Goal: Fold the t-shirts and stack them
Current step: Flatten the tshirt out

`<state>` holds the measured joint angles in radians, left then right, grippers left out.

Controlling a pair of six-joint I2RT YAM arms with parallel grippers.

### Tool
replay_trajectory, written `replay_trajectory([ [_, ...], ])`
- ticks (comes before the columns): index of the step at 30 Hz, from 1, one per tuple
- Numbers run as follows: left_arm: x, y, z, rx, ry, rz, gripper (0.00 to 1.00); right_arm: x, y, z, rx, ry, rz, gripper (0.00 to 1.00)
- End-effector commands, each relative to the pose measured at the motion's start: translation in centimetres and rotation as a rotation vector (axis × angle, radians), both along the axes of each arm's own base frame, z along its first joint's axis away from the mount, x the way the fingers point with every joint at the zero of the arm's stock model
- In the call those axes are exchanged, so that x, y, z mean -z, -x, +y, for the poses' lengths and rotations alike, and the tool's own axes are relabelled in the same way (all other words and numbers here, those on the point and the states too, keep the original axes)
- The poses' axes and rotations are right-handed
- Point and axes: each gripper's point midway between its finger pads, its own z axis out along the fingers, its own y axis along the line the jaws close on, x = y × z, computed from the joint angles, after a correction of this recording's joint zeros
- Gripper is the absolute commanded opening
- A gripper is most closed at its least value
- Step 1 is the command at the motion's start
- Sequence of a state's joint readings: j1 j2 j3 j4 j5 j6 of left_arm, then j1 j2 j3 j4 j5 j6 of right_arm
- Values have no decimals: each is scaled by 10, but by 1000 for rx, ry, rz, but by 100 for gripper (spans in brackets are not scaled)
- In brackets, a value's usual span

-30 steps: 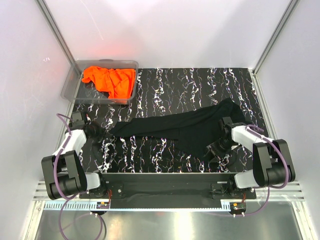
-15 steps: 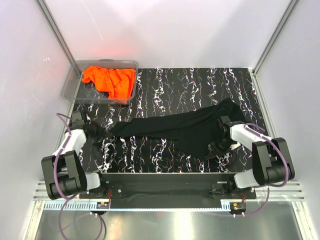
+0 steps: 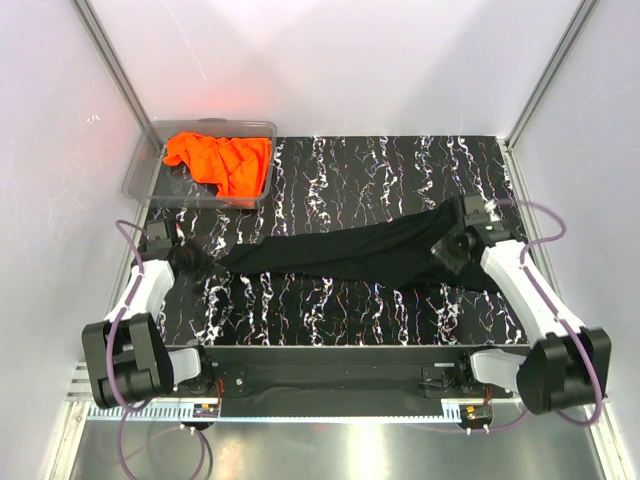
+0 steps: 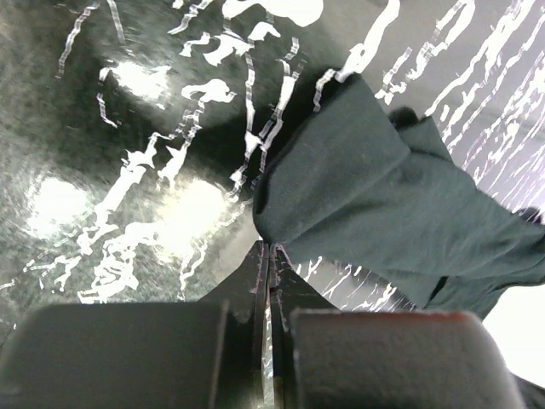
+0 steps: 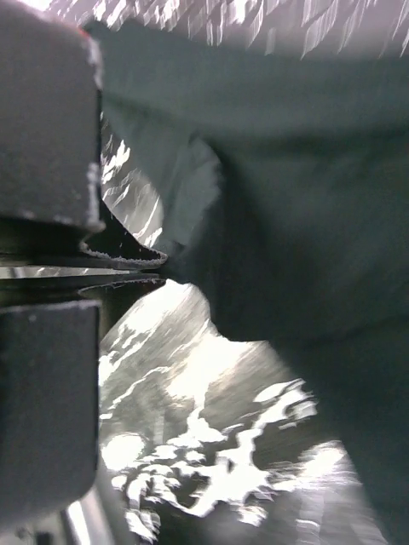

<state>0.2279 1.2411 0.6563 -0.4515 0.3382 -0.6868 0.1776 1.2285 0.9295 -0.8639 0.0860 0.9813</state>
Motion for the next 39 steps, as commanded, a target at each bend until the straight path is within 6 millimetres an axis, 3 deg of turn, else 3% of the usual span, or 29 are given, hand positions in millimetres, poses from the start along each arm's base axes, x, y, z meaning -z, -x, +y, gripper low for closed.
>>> replay_trajectory([
  [1, -42, -20, 2, 51, -109, -137, 0, -73, -35, -30, -67, 206, -247, 0],
  [3, -55, -21, -2, 71, -153, -150, 0, -105, -48, -39, -78, 260, -323, 0],
  [4, -72, -28, -3, 76, -174, -191, 0, -139, -60, -45, -86, 299, -402, 0],
  [6, -96, -28, -12, 97, -214, -256, 0, -172, -74, -57, -61, 333, -472, 0],
  [7, -115, -32, -15, 100, -230, -299, 0, -208, -82, -62, -47, 346, -554, 0],
  [8, -123, -27, -15, 92, -249, -296, 0, -223, -90, -67, -35, 351, -587, 0],
  [9, -144, -31, -18, 105, -258, -324, 0, -259, -94, -77, 3, 347, -666, 0],
  [11, -152, -31, -17, 113, -308, -299, 0, -286, -103, -90, 28, 367, -717, 0],
  [12, -171, -37, -16, 102, -314, -349, 0, -319, -105, -95, 51, 394, -786, 0],
  [17, -237, -53, -25, 148, -349, -531, 0, -384, -120, -99, 58, 445, -944, 0],
  [19, -279, -50, -35, 186, -356, -641, 0, -419, -108, -103, 90, 458, -1033, 0],
  [22, -332, -32, -47, 236, -348, -792, 0, -473, -71, -117, 181, 520, -1170, 0],
  [25, -379, -5, -51, 252, -347, -927, 0, -529, -4, -130, 317, 532, -1346, 0],
  [28, -423, 25, -53, 263, -341, -1046, 0, -567, 49, -131, 386, 496, -1498, 0],
  [30, -452, 47, -58, 283, -339, -1131, 0, -587, 79, -128, 387, 483, -1582, 0],
  [33, -476, 80, -52, 280, -389, -1211, 0, -606, 122, -122, 359, 506, -1691, 0],
  [37, -485, 111, -42, 248, -425, -1265, 0, -620, 182, -121, 364, 532, -1798, 0],
  [39, -494, 126, -42, 249, -406, -1305, 0, -624, 201, -120, 369, 523, -1837, 0],
])
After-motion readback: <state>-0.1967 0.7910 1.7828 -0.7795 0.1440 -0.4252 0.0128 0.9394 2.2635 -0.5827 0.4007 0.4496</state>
